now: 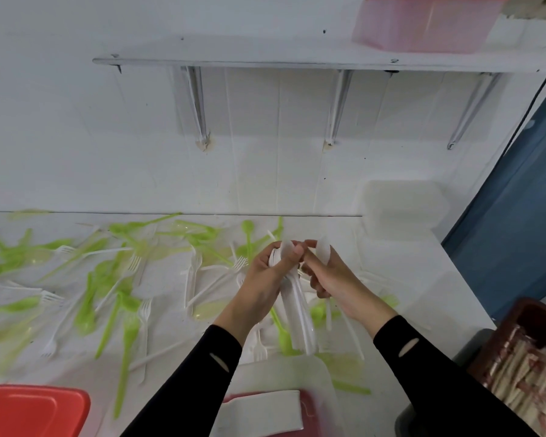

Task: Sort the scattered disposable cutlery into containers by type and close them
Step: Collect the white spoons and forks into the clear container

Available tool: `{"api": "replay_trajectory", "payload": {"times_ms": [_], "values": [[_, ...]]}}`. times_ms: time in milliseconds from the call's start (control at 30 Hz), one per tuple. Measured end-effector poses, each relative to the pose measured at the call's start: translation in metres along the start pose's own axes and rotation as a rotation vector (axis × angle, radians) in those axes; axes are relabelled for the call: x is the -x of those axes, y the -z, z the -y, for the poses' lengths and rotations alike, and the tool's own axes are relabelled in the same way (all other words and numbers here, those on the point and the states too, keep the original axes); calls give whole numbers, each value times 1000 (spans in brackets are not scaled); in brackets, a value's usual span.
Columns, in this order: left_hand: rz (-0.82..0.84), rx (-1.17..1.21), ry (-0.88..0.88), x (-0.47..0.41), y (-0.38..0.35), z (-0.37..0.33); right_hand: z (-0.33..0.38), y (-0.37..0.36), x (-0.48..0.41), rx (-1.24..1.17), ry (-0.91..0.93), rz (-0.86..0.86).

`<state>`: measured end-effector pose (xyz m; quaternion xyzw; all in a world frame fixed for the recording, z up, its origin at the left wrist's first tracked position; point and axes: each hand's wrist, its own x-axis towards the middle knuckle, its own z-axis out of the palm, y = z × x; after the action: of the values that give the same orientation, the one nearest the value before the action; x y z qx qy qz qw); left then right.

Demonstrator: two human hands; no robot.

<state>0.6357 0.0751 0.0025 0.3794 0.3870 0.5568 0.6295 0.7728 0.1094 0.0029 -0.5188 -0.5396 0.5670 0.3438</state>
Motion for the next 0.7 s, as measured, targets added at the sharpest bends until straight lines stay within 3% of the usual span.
{"api": "replay_trajectory", "payload": {"times_ms": [167,500,600,700], "values": [[-99,50,12,-5,6,4,4,7,3,-223,-116,19],[-166,-137,95,-8,15,13,-1,-6,17,215,10,153],[-227,-28,61,-12,18,14,1,-4,20,285,-19,235],[-310,-109,-27,-14,18,15,1,-6,22,346,-30,300]]}}
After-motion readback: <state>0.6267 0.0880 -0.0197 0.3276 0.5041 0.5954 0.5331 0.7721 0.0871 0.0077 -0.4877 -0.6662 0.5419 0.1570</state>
